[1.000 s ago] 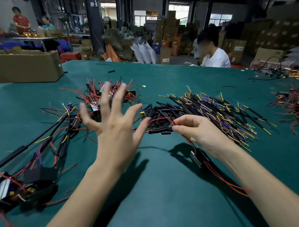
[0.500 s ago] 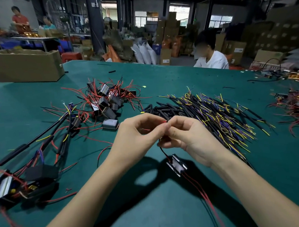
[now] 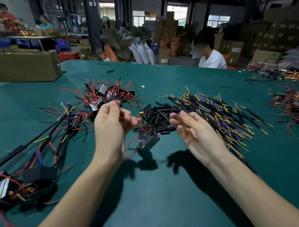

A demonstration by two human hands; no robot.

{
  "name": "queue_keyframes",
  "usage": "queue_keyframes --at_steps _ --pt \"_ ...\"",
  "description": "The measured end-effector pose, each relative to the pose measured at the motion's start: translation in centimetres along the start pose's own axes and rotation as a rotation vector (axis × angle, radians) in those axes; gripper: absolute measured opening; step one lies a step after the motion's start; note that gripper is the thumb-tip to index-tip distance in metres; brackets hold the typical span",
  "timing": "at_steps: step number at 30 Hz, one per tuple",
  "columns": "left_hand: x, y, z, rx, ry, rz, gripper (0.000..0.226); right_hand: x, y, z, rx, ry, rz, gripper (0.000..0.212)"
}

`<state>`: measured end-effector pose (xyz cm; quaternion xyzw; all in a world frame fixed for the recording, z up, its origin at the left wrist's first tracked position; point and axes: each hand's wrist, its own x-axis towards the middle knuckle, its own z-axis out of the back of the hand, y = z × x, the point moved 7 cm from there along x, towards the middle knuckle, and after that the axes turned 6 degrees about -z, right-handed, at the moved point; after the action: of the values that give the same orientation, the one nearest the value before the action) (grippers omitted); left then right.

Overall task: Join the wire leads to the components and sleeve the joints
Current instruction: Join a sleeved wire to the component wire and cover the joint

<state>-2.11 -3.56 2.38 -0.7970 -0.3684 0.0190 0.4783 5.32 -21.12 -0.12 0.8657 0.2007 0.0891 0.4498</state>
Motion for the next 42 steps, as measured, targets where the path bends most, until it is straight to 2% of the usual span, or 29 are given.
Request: queue_keyframes --at_steps 3,7,9,11,14,17,21,26,28,31,35,37,39,42 --pt "0.2 -0.1 0.2 0.036 -0.010 -0.024 0.023 0.3 -1.4 1.4 -0.180 -0.074 -0.132 0.014" --pt "-0.4 0.0 -0.4 0.341 0.099 -0.184 0.016 0.4 -2.2 2.9 -0.413 -0.066 -0.329 0.012" --pt "-0.6 0.8 -0.4 0.400 0.129 -0.202 0.014 1.0 -0.4 4.0 -0.455 -0.137 -0.275 0.013" --pt "-0.7 1.5 -0.3 0.401 0.129 -0.190 0.015 2.1 1.9 4.7 -0.563 -0.234 -0.146 0.011" --pt "-0.7 2.5 -0.3 0.337 0.113 -0.137 0.017 4.7 3.8 4.0 -0.935 -0.314 0.056 0.012" --pt "-0.5 3.0 -0.2 0.307 0.134 -0.120 0.015 7.8 3.2 1.6 -1.354 -0.297 0.186 0.011" --pt "-0.3 3.3 0.1 0.350 0.155 -0.126 0.011 10.6 1.1 0.8 -1.682 -0.370 0.150 0.017" --pt "0.0 3.8 0.4 0.305 0.136 -0.074 0.011 12.1 -0.1 0.8 -1.821 -0.406 0.111 0.016" --pt "0.0 3.9 0.4 0.270 0.133 -0.052 0.017 12.5 0.3 1.3 -1.727 -0.401 0.100 0.014" --pt "0.0 3.9 0.3 0.299 0.160 -0.058 0.025 12.2 2.2 1.9 -1.397 -0.384 0.150 0.010" --pt "0.0 4.2 0.3 0.307 0.187 -0.037 0.024 8.4 4.8 3.7 -0.546 -0.380 0.260 0.011" --pt "-0.1 4.3 0.3 0.300 0.186 -0.018 0.022 6.1 4.3 4.7 -0.248 -0.352 0.233 0.017" --pt "-0.3 4.1 0.0 0.306 0.213 -0.021 0.020 3.9 2.7 4.9 -0.103 -0.317 0.177 0.016" --pt "-0.8 3.6 -0.7 0.342 0.263 -0.064 0.023 1.6 0.2 3.3 -0.030 -0.220 0.124 0.012"
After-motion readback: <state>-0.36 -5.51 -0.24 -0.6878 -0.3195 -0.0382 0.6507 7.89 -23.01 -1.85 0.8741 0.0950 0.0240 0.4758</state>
